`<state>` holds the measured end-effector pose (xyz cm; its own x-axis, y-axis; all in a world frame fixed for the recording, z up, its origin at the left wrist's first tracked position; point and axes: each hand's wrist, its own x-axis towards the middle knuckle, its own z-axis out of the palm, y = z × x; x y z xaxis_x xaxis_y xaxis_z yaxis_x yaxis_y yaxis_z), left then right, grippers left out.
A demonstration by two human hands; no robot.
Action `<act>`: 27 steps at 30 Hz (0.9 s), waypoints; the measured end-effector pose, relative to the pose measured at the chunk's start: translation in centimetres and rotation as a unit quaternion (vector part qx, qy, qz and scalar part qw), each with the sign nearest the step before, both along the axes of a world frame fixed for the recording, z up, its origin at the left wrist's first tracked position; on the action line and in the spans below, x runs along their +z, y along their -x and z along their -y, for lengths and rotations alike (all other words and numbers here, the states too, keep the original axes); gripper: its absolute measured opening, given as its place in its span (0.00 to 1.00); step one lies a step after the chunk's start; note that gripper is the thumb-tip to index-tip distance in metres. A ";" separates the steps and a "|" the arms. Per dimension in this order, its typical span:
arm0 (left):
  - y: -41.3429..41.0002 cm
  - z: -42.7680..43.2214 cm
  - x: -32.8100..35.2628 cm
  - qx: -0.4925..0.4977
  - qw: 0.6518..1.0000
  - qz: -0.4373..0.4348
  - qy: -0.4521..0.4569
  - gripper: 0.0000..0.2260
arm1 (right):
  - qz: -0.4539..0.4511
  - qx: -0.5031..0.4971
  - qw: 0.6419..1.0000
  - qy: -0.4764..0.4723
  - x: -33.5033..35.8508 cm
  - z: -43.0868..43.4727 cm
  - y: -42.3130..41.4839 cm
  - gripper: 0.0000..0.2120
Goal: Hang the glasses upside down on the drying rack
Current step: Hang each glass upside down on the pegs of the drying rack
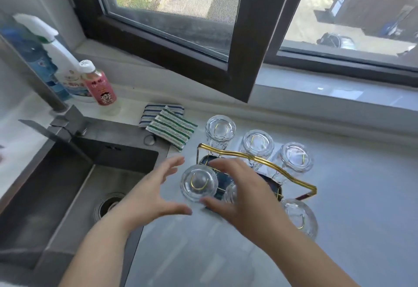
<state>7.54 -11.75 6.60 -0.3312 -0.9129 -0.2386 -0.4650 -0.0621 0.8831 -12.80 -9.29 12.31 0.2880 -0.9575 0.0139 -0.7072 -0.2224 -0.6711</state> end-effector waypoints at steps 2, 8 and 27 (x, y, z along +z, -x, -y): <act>0.8 -0.5 -0.5 -0.003 1.000 0.011 0.008 0.44 | -0.065 0.022 0.998 -0.016 -1.2 0.0 -0.6 0.35; 2.1 -0.6 -1.4 0.044 0.998 -0.019 0.041 0.32 | -0.111 -0.002 0.992 -0.058 -2.2 1.1 -1.3 0.42; 1.9 -1.2 1.1 -0.007 0.995 0.069 0.075 0.42 | -0.100 -0.013 0.993 -0.069 -2.1 0.4 2.4 0.41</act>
<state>5.62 -10.57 7.68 -0.3173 -0.9372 -0.1446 -0.5831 0.0726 0.8091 -15.19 -9.70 10.18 0.2471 -0.9535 -0.1727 -0.8332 -0.1181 -0.5402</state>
